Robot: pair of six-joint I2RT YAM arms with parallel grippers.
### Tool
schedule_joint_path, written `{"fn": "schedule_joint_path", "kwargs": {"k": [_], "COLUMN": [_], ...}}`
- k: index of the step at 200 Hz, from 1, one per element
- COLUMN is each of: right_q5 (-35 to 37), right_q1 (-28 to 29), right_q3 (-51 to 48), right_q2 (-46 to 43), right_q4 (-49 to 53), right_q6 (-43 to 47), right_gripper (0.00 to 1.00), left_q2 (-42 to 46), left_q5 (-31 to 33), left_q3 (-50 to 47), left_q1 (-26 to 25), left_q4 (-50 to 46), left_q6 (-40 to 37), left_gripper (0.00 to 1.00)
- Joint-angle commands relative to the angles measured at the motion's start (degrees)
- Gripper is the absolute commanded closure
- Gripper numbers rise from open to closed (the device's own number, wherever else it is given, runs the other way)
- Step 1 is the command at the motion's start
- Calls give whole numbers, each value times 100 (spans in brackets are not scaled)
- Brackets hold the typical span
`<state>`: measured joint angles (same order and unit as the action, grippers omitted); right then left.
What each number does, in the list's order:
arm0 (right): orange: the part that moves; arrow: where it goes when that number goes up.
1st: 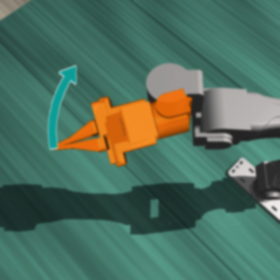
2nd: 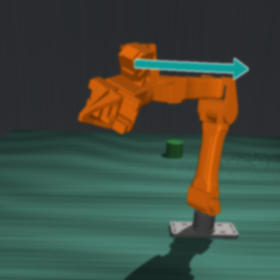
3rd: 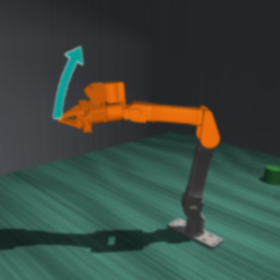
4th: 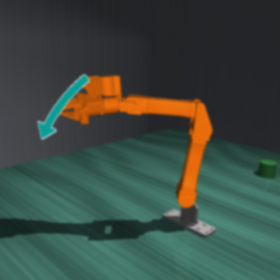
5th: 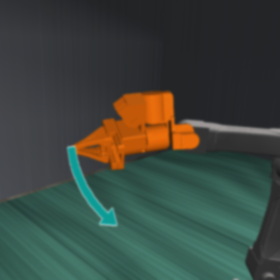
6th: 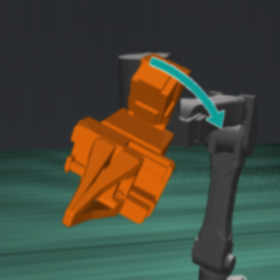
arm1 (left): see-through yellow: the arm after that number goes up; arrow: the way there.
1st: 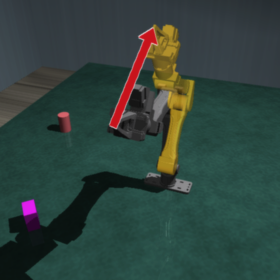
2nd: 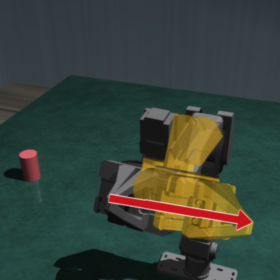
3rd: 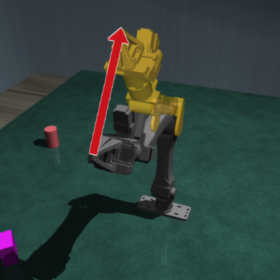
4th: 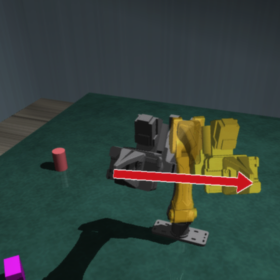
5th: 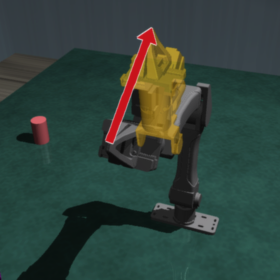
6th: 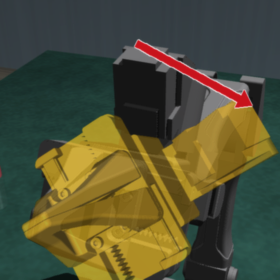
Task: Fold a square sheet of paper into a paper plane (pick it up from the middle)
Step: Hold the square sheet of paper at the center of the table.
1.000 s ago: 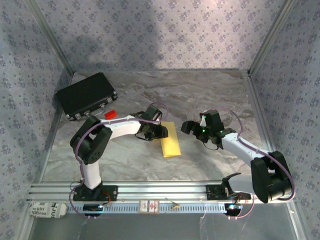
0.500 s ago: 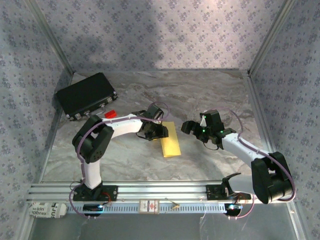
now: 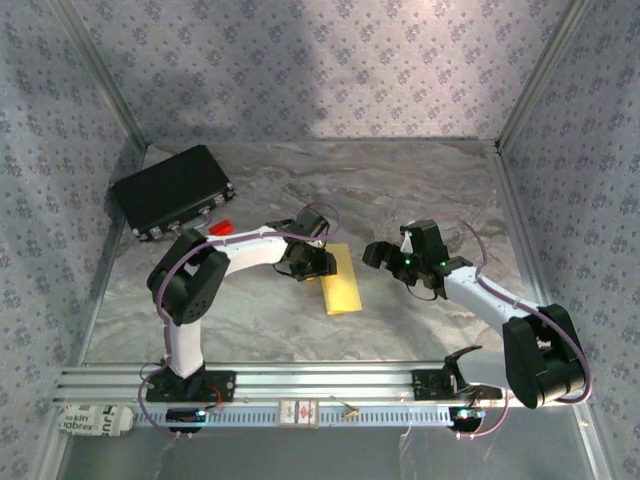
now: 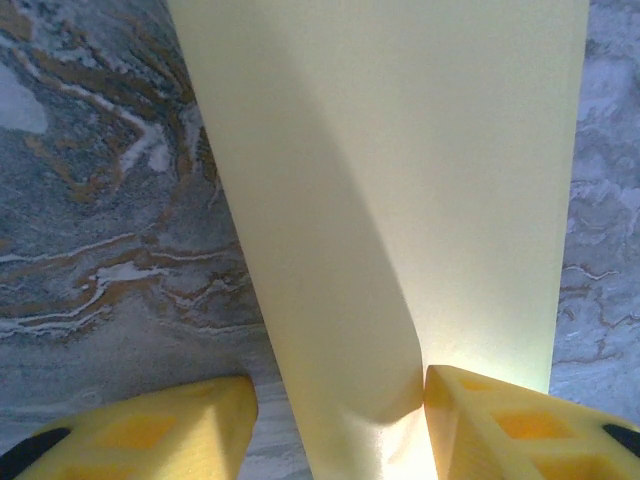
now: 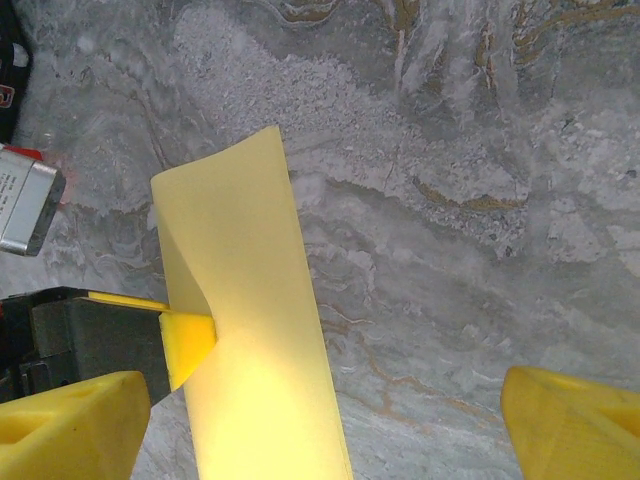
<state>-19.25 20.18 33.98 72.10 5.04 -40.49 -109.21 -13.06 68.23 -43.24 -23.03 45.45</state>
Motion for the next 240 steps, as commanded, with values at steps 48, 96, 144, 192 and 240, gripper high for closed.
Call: {"fn": "schedule_joint_path", "kwargs": {"k": [48, 96, 144, 192, 240], "right_q5": [116, 115, 114, -23, -336], "right_q1": [25, 23, 28, 31, 55], "right_q3": [-74, -89, -100, -68, -12], "right_q2": [-108, -115, -101, -8, 299], "right_q4": [155, 148, 132, 77, -124], "right_q6": [5, 7, -3, 36, 33], "right_gripper": [7, 7, 7, 8, 13], "left_q2": [-698, -785, -838, -865, -872], "left_q5": [585, 611, 631, 600, 596], "left_q3": [-88, -24, -13, -31, -37], "left_q1": [-67, -71, -96, -109, -112], "left_q4": [-562, -631, -624, -567, -571], "left_q6": [-176, -181, -146, -115, -133], "left_gripper": [46, 46, 46, 45, 45]}}
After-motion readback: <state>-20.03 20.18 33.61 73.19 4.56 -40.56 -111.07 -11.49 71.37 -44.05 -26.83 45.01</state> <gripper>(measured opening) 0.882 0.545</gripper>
